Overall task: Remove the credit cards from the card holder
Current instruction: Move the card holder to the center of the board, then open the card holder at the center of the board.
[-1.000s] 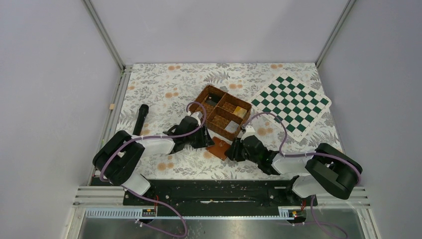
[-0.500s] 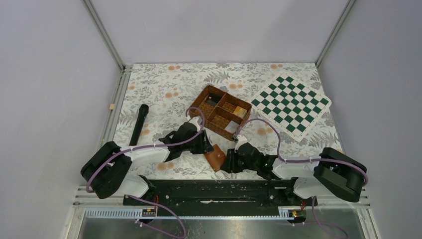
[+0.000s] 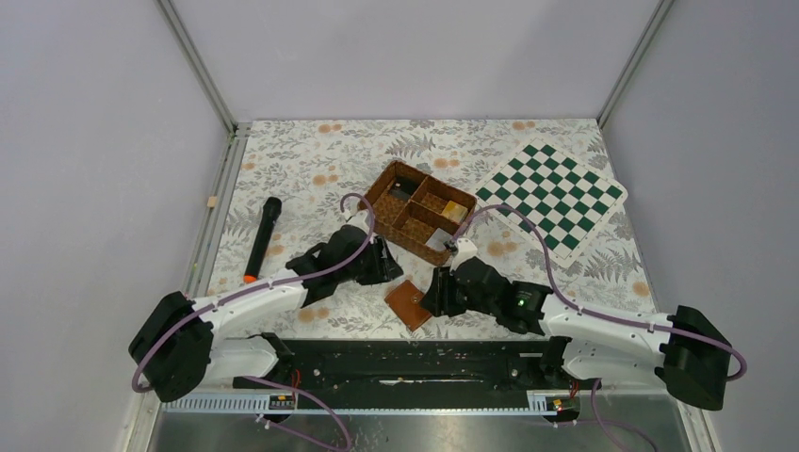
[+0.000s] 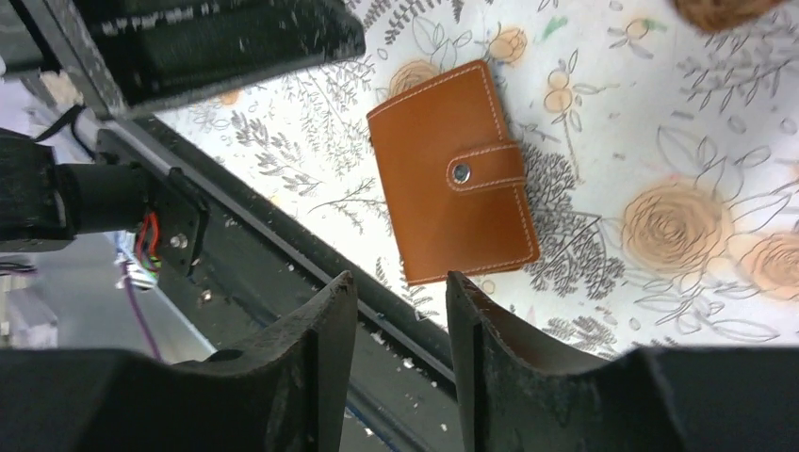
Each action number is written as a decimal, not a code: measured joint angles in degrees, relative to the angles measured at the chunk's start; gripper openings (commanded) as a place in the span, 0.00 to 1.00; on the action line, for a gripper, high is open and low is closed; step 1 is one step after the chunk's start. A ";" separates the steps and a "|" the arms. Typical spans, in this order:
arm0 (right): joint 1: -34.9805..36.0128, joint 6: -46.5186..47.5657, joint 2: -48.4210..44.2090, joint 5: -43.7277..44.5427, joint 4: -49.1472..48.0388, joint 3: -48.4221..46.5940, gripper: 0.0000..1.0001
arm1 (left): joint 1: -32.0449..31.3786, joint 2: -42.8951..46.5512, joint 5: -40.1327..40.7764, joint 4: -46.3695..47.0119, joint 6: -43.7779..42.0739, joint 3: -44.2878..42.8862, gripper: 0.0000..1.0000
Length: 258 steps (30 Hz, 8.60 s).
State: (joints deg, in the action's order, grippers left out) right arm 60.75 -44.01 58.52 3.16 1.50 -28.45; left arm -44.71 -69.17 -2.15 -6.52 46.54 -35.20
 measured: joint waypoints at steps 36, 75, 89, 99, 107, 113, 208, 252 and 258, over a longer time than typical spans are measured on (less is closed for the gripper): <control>4.72 12.41 30.95 15.93 1.40 -15.72 0.48 | 0.13 -3.50 -5.53 11.47 8.22 11.45 0.29; 7.74 4.92 4.68 23.37 3.02 -5.38 0.00 | -0.61 4.68 -0.17 -2.93 1.81 6.32 0.69; 7.74 -0.42 -0.24 19.74 -3.19 -0.74 0.00 | -4.04 6.27 -2.82 3.48 4.96 8.26 0.78; 7.74 -1.29 -1.40 18.14 -5.79 0.02 0.00 | -5.31 1.86 -3.41 5.20 6.16 7.93 0.65; 7.74 -1.81 -3.32 20.17 -5.81 2.21 0.00 | -5.44 2.64 -2.10 4.15 6.16 7.89 0.54; 7.43 -2.56 -6.08 23.43 -3.87 6.14 0.00 | -5.44 5.25 -0.20 0.72 5.79 7.91 0.56; 4.81 -8.85 -24.57 23.19 2.71 19.87 0.00 | -8.24 0.20 -4.09 0.87 2.82 3.87 0.44; 4.81 -15.61 -23.69 27.26 9.99 21.88 0.00 | -9.62 -8.72 -7.30 10.16 4.94 4.96 0.44; 4.81 -15.61 -23.98 27.43 10.08 21.88 0.00 | -9.62 -7.15 -6.14 7.02 4.96 4.96 0.47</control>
State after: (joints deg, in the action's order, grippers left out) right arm 65.56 -59.61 34.54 30.59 11.57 -6.57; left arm -54.33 -76.31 -8.29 0.49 51.51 -30.24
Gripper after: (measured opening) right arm 0.026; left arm 0.440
